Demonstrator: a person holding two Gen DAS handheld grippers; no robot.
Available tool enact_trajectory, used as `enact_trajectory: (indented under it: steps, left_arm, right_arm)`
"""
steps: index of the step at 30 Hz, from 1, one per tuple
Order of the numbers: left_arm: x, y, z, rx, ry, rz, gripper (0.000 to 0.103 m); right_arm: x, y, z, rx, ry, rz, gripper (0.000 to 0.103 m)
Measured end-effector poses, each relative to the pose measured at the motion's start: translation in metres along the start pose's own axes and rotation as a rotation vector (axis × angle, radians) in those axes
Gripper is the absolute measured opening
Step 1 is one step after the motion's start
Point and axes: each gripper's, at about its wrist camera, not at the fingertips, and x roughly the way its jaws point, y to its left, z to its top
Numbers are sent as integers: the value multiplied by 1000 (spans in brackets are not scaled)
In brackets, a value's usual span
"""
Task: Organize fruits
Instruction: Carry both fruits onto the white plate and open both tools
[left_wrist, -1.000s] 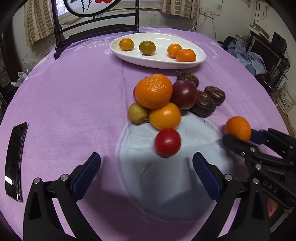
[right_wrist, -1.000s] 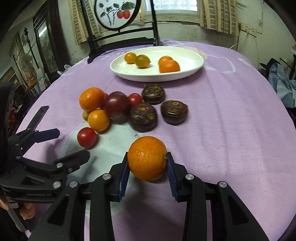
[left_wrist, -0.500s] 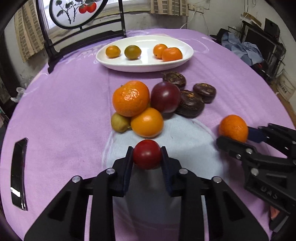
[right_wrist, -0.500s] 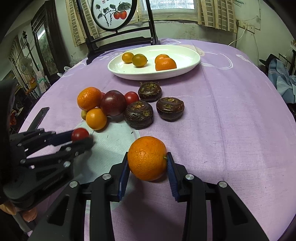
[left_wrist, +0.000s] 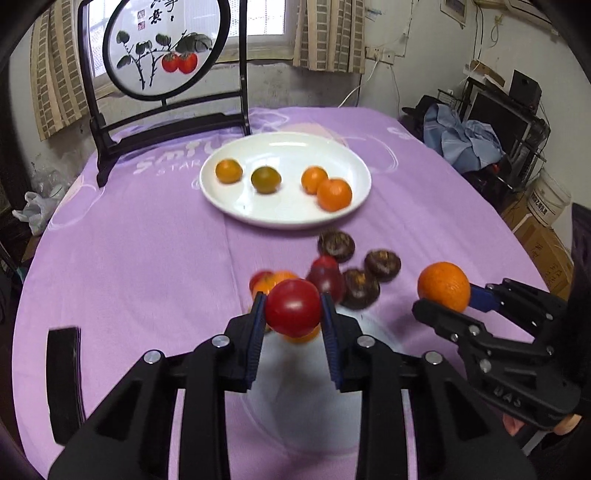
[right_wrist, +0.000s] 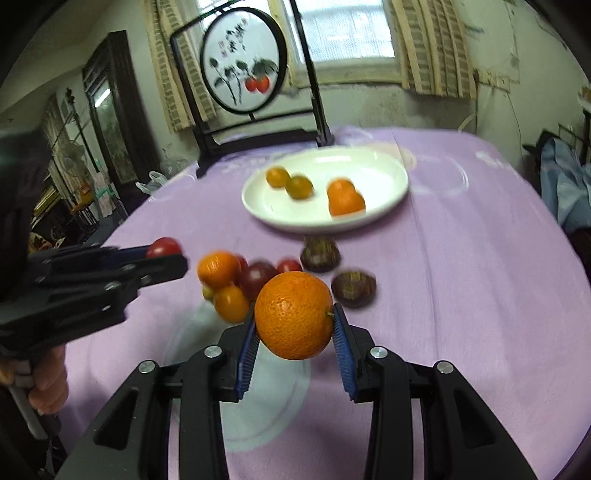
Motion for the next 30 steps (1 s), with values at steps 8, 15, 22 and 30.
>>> enact_trajectory:
  steps: [8, 15, 22, 30]
  left_arm:
    - [54, 24, 70, -83, 31, 25, 28]
    - [110, 49, 103, -135, 90, 63, 28]
    - [142, 70, 117, -158, 118, 88, 28]
    - [166, 63, 125, -128, 130, 105, 46]
  right_arm:
    - [25, -4, 62, -61, -18, -37, 39]
    - [78, -7, 96, -54, 32, -34, 39]
    - [125, -1, 107, -91, 107, -59, 39]
    - [149, -7, 109, -68, 150, -62, 41]
